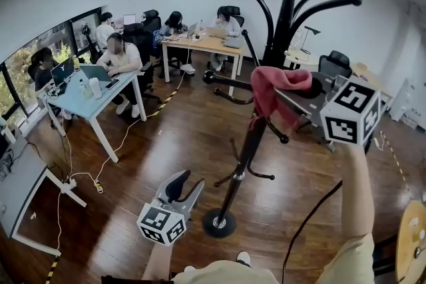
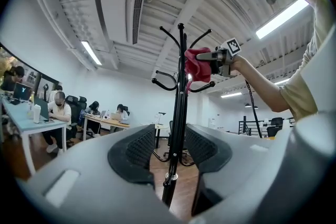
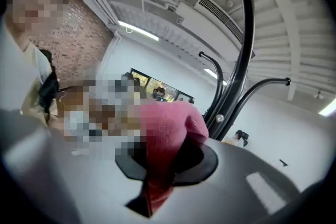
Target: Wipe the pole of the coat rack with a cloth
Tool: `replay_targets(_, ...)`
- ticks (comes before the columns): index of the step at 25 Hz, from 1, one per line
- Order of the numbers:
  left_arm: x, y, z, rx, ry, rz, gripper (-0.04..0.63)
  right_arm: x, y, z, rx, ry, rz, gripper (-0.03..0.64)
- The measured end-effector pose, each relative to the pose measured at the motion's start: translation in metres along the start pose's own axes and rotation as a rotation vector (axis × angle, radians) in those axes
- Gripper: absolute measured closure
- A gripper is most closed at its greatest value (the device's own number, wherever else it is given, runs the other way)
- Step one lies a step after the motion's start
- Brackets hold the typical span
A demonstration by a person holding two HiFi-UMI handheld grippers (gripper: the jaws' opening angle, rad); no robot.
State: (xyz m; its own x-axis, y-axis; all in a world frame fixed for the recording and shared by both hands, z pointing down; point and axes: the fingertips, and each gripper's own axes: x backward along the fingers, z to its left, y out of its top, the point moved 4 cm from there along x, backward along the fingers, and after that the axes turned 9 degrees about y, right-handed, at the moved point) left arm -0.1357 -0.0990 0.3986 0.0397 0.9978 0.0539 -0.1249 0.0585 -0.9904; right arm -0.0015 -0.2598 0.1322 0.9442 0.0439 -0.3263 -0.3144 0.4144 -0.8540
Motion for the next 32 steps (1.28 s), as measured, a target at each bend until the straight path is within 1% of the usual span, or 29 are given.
replay_targets(2, 0.006, 0.000, 0.005, 0.006, 0.008, -0.004, 0.420, -0.024, -0.005, -0.008, -0.011, -0.045, 0.036, 0.571)
replay_targets(3, 0.009, 0.001, 0.005, 0.009, 0.011, -0.003, 0.422, -0.032, -0.006, -0.010, -0.025, -0.039, 0.038, 0.571)
replay_targets(4, 0.012, 0.002, 0.004, 0.012, 0.014, -0.003, 0.421, -0.038, -0.003, -0.009, -0.041, -0.019, 0.021, 0.571)
replay_targets(6, 0.021, 0.001, 0.007, 0.017, 0.023, -0.003, 0.422, -0.045, 0.012, 0.002, -0.047, 0.021, -0.047, 0.571)
replay_targets(10, 0.035, 0.001, 0.011, 0.020, 0.033, -0.008, 0.421, -0.051, 0.061, 0.028, 0.029, 0.068, -0.150, 0.572)
replay_targets(13, 0.041, 0.001, 0.001, 0.023, 0.003, -0.011, 0.421, -0.059, 0.091, 0.043, 0.084, 0.085, -0.190, 0.574)
replay_targets(15, 0.042, -0.002, -0.011, 0.025, -0.025, -0.009, 0.421, -0.058, 0.096, 0.050, 0.105, 0.084, -0.199, 0.577)
replay_targets(18, 0.039, -0.004, -0.030, 0.037, -0.071, -0.006, 0.420, -0.040, 0.099, 0.052, 0.097, 0.111, -0.237, 0.575)
replay_targets(19, 0.039, -0.004, -0.035, 0.039, -0.087, -0.001, 0.421, -0.028, 0.103, 0.049, 0.098, 0.093, -0.246, 0.575)
replay_targets(20, 0.038, -0.004, -0.039, 0.038, -0.105, 0.006, 0.420, -0.013, 0.106, 0.044, 0.106, 0.049, -0.251, 0.575)
replay_targets(21, 0.038, -0.007, -0.042, 0.035, -0.124, 0.016, 0.420, 0.004, 0.108, 0.038, 0.117, -0.018, -0.253, 0.575)
replay_targets(23, 0.038, -0.013, -0.048, 0.033, -0.152, 0.036, 0.421, 0.044, 0.102, 0.021, 0.136, -0.199, -0.244, 0.574)
replay_targets(25, 0.036, -0.015, -0.057, 0.048, -0.163, 0.041, 0.420, 0.076, 0.076, -0.001, 0.133, -0.365, -0.219, 0.574)
replay_targets(26, 0.033, -0.016, -0.065, 0.056, -0.169, 0.038, 0.420, 0.085, 0.056, -0.012, 0.118, -0.411, -0.201, 0.572)
replay_targets(27, 0.030, -0.016, -0.075, 0.058, -0.178, 0.037, 0.420, 0.089, 0.034, -0.021, 0.094, -0.426, -0.183, 0.571)
replay_targets(29, 0.021, -0.019, -0.097, 0.049, -0.195, 0.045, 0.420, 0.080, -0.004, -0.032, 0.054, -0.404, -0.156, 0.571)
replay_targets(30, 0.019, -0.021, -0.105, 0.045, -0.197, 0.052, 0.420, 0.067, -0.017, -0.031, 0.060, -0.382, -0.136, 0.571)
replay_targets(32, 0.015, -0.024, -0.115, 0.044, -0.197, 0.065, 0.420, 0.029, -0.032, -0.020, 0.132, -0.307, -0.072, 0.571)
